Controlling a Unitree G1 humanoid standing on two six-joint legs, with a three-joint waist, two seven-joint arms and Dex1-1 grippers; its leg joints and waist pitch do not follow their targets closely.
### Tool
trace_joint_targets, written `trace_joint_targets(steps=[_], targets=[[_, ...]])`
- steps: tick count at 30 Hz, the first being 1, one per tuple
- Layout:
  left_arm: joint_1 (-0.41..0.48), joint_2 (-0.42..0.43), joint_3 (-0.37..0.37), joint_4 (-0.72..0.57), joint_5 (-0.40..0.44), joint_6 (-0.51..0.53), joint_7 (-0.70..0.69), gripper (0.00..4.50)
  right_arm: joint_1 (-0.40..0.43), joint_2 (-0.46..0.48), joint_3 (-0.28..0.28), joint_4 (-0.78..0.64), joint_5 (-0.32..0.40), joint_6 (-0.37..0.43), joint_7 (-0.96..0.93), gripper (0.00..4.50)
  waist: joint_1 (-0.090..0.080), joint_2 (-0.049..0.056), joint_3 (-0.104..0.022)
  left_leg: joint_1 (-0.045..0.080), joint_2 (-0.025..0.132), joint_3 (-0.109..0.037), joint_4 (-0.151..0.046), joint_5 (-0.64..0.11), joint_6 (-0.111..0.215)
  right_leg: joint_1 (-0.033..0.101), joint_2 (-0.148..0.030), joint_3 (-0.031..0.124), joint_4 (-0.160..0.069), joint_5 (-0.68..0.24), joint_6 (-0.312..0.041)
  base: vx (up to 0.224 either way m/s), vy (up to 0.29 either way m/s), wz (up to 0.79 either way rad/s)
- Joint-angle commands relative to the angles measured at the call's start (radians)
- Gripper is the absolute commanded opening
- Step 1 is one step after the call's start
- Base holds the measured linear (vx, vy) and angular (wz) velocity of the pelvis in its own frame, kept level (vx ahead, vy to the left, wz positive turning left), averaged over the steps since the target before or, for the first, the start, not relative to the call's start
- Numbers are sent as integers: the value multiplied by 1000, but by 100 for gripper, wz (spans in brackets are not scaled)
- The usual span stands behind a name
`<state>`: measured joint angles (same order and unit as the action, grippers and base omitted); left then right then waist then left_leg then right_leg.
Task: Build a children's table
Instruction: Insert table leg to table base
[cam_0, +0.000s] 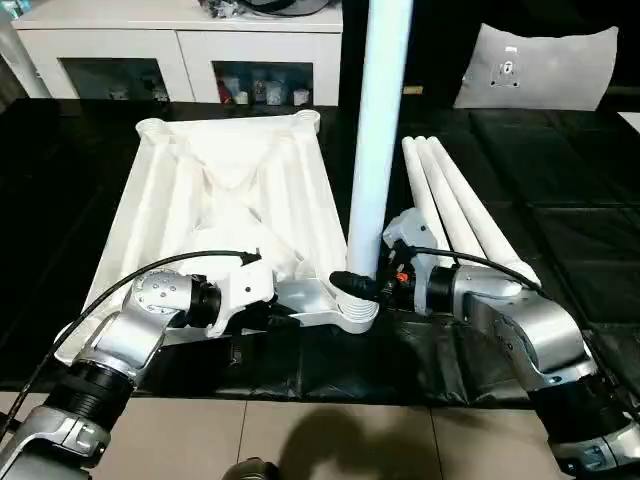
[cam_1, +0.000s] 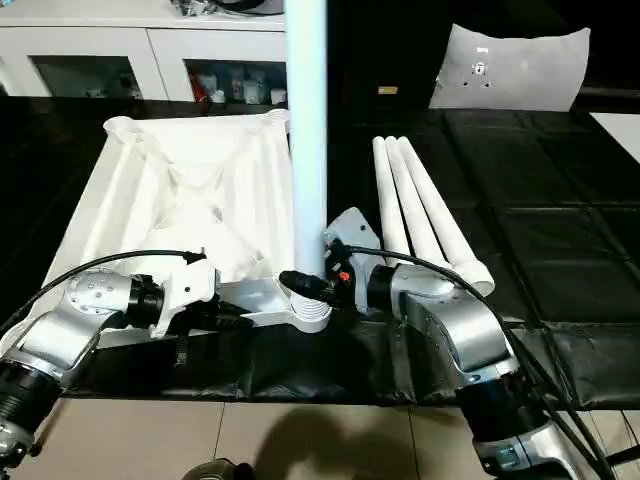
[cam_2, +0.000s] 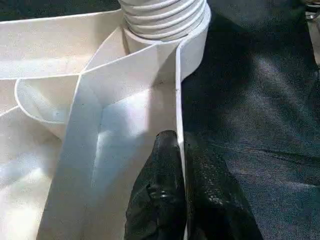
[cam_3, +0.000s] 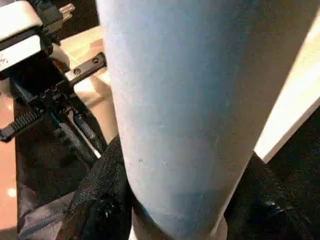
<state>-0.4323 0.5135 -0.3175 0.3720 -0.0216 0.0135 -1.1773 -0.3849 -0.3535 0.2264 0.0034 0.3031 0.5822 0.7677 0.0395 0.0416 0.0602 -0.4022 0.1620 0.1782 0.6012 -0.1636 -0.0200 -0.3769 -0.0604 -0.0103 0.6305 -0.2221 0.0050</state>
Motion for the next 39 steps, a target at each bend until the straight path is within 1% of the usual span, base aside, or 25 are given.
trace_joint_targets(steps=[1,2,4,5,7,8,9,10,14,15,17,20,21,22,25,26,27,28,31,33,34,35,36,38,39], targets=[[-11,-22,19,-14,-12,-23,36,0,43,5,18,52,-6,25,-13,191,-5,0,-60,43,62,-23,-81,-315,-42,12,-74,35,-84,-207,-225,0,0,0],[-11,-22,22,-14,-13,-21,37,0,59,20,-3,62,6,10,-23,191,-5,3,-60,43,62,-24,-81,-317,-43,12,-74,35,-84,-212,-223,0,0,0],[-11,-22,22,-14,-13,-21,37,0,59,20,-3,62,6,10,-23,191,-5,2,-60,42,62,-25,-82,-326,-47,11,-74,35,-85,-222,-219,0,0,0],[-12,-21,26,-10,-16,-16,36,0,94,55,-54,76,38,-17,-48,191,-6,2,-59,43,62,-25,-83,-329,-49,10,-74,34,-85,-223,-217,0,0,0],[-12,-21,28,-9,-18,-14,37,0,110,72,-77,79,53,-24,-63,191,-9,7,-56,43,62,-26,-87,-352,-51,5,-72,35,-89,-231,-212,0,0,0],[-12,-21,29,-9,-19,-12,37,0,117,79,-85,80,58,-28,-69,191,-11,4,-56,43,61,-27,-86,-356,-52,5,-71,34,-88,-232,-214,0,0,0],[-11,-21,30,-8,-21,-10,37,0,127,89,-97,81,65,-33,-77,191,-11,9,-56,42,61,-28,-86,-358,-53,6,-73,35,-88,-233,-213,0,0,0],[-11,-22,32,-8,-22,-8,37,0,139,98,-108,82,71,-38,-86,191,-11,10,-53,44,62,-28,-88,-377,-56,2,-74,36,-92,-254,-210,0,0,0],[-13,-27,32,-2,-21,-7,38,0,170,111,-115,77,68,-75,-92,191,-13,9,-51,44,61,-30,-91,-398,-63,0,-73,36,-94,-287,-198,0,0,0],[-16,-29,32,1,-21,-7,39,0,183,107,-104,72,52,-98,-93,191,-12,10,-48,46,63,-29,-92,-411,-65,-5,-75,38,-98,-301,-192,0,0,0],[-17,-30,31,3,-21,-7,39,0,193,98,-88,69,30,-120,-93,191,-13,9,-48,45,62,-30,-94,-417,-68,-3,-73,37,-98,-302,-186,0,0,0],[-20,-31,28,9,-17,-8,38,0,194,45,-7,72,-59,-157,-78,191,-15,10,-44,47,61,-30,-94,-434,-70,-7,-73,38,-101,-331,-178,0,0,0],[-22,-32,27,9,-16,-8,36,0,188,33,10,75,-78,-163,-69,191,-14,15,-44,49,61,-32,-94,-446,-73,-7,-75,38,-102,-352,-173,0,0,0],[-22,-32,27,9,-16,-8,36,0,188,33,10,75,-78,-163,-69,191,-16,12,-44,49,62,-32,-95,-451,-73,-8,-75,40,-105,-356,-171,0,0,0],[-23,-32,26,9,-14,-9,35,0,183,26,20,79,-88,-166,-62,191,-16,12,-44,48,63,-33,-97,-455,-70,-8,-73,39,-104,-343,-174,0,0,0],[-22,-31,21,4,-8,-10,31,0,159,6,45,101,-104,-168,-30,191,-18,4,-41,46,63,-33,-98,-461,-68,-9,-72,39,-105,-345,-173,0,0,0],[-22,-32,20,2,-7,-10,30,0,153,0,51,108,-108,-170,-21,191,-18,8,-40,47,63,-34,-99,-465,-70,-8,-73,38,-103,-356,-172,0,0,0],[-21,-31,19,-2,-7,-9,27,0,144,-7,62,121,-113,-173,-4,191,-20,9,-37,49,63,-34,-99,-477,-71,-12,-74,40,-107,-374,-171,0,0,0],[-21,-28,19,-6,-7,-9,23,0,133,-14,73,142,-120,-183,16,191,-21,8,-35,50,63,-36,-99,-496,-72,-14,-77,41,-112,-410,-160,0,0,0],[-21,-27,19,-7,-7,-10,22,0,131,-16,76,148,-121,-189,20,191,-21,9,-36,50,64,-37,-101,-493,-72,-14,-76,41,-112,-400,-160,0,0,0],[-27,-22,18,-2,-5,-14,13,0,124,-23,94,157,-125,-199,47,191,-19,19,-29,48,64,-38,-104,-500,-74,-17,-75,41,-112,-394,-159,0,0,0],[-27,-22,18,-2,-5,-14,13,0,124,-23,94,157,-125,-199,47,191,-23,12,-30,49,64,-38,-105,-515,-77,-15,-73,40,-112,-395,-158,0,0,0],[-39,-12,13,-1,-4,-20,-9,0,114,-39,125,166,-131,-208,97,191,-23,16,-20,50,65,-37,-108,-528,-77,-21,-72,41,-116,-396,-154,0,0,0],[-45,-9,11,0,-4,-22,-18,0,110,-42,134,169,-130,-206,114,191,-24,16,-26,51,65,-38,-110,-511,-73,-14,-72,40,-113,-364,-159,0,0,0],[-54,-7,10,5,-5,-26,-29,0,104,-45,143,177,-131,-204,132,191,-26,13,-21,48,65,-37,-112,-501,-68,-16,-71,40,-114,-348,-160,0,0,0]])
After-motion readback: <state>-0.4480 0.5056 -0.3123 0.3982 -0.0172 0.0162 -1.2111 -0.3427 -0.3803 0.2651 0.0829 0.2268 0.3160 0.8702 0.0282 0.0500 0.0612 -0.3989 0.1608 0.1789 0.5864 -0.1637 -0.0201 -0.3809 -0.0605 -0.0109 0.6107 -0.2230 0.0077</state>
